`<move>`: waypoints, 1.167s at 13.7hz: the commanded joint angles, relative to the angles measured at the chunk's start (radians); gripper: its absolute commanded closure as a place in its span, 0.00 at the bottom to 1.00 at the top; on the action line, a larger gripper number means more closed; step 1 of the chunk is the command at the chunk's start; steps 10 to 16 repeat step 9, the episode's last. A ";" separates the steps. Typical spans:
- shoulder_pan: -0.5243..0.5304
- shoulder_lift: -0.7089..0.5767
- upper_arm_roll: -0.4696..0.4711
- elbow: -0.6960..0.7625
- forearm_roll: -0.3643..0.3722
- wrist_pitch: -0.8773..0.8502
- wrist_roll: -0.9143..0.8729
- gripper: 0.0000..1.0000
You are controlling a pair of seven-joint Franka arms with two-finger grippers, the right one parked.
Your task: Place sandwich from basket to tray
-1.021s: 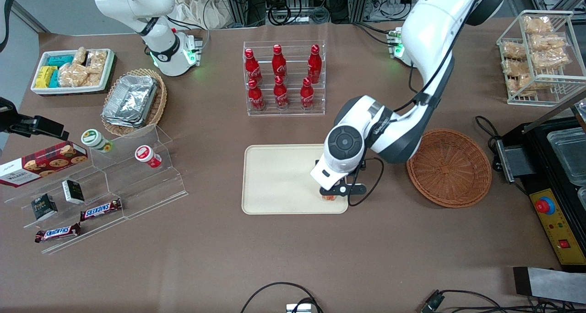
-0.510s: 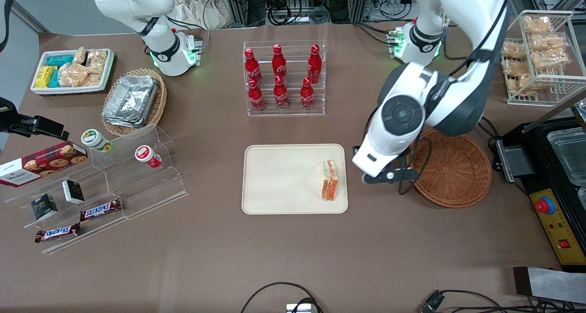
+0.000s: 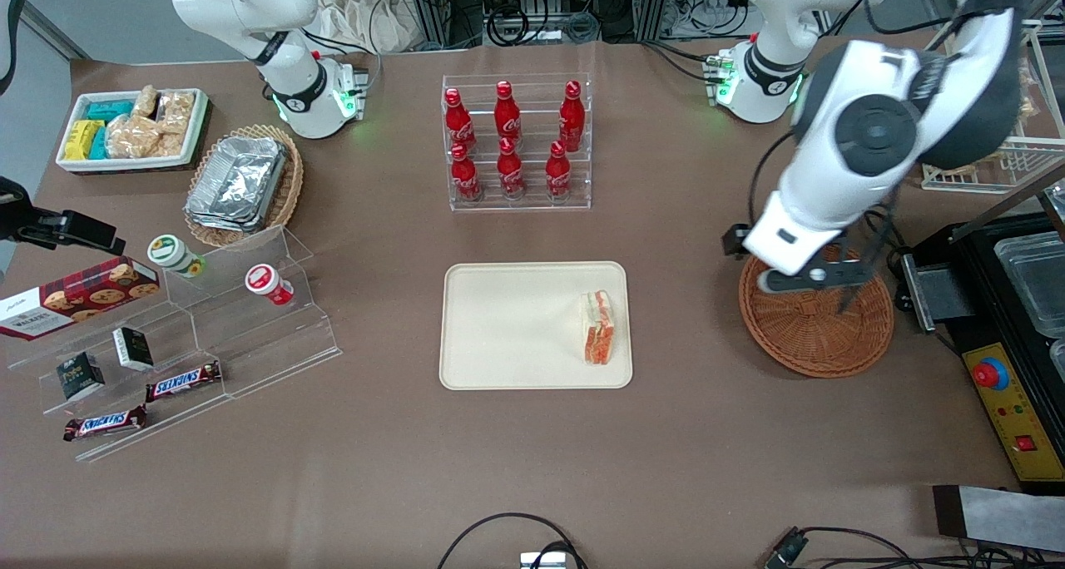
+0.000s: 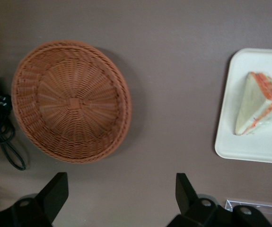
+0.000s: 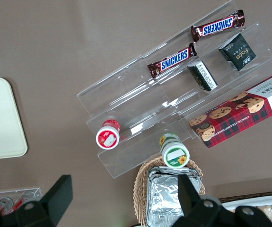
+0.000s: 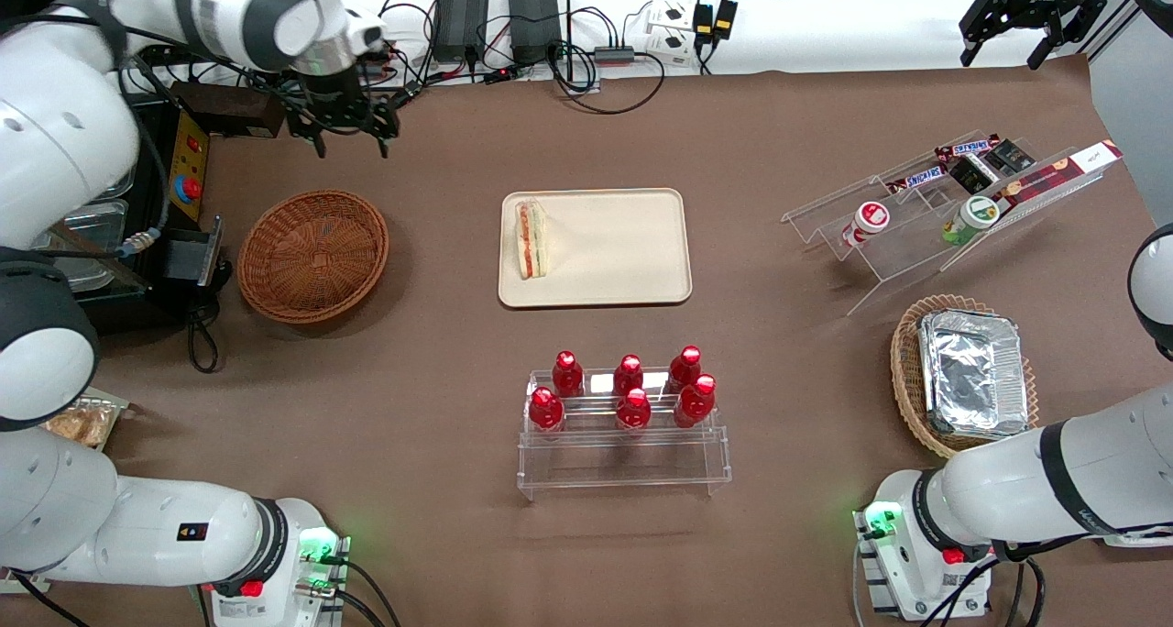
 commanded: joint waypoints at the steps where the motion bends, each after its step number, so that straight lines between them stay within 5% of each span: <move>1: 0.107 -0.016 -0.008 0.070 -0.033 -0.090 0.099 0.00; 7: 0.218 0.052 -0.007 0.238 -0.032 -0.171 0.116 0.00; 16: 0.216 0.059 -0.007 0.246 -0.024 -0.174 0.115 0.00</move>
